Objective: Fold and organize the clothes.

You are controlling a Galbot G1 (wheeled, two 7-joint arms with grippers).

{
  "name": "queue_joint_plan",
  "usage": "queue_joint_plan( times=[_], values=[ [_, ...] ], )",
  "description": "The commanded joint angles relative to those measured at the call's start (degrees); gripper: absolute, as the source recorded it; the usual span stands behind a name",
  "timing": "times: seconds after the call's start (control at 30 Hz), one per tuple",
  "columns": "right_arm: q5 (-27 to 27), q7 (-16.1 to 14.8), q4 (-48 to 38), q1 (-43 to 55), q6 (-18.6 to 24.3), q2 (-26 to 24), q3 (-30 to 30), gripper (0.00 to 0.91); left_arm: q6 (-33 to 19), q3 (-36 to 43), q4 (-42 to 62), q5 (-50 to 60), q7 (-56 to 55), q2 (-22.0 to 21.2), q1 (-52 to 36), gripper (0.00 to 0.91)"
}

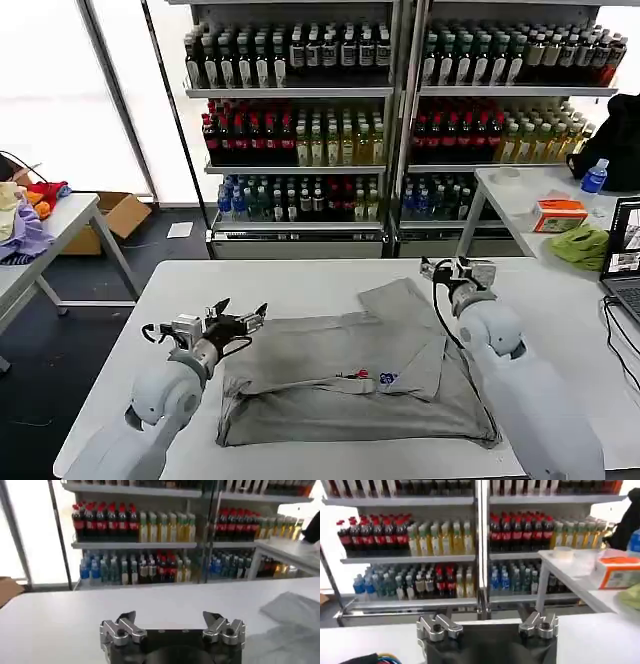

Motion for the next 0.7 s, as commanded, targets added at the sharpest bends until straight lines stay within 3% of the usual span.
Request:
queue_joint_plan(
  times=[0.03,0.7],
  values=[
    [-0.61,-1.37,-9.41,5.42,-0.36,3.37,-3.46,0.907,1.86,1.38,6.16,-0.88,0.01,-0.33,-2.61,0.907],
    [-4.64,-2.09,-14.78,3.62,-0.11,8.71,-2.86,0.907,0.56,1.21,11.67,3.06,1.45,-1.43,-2.25,0.907]
  ],
)
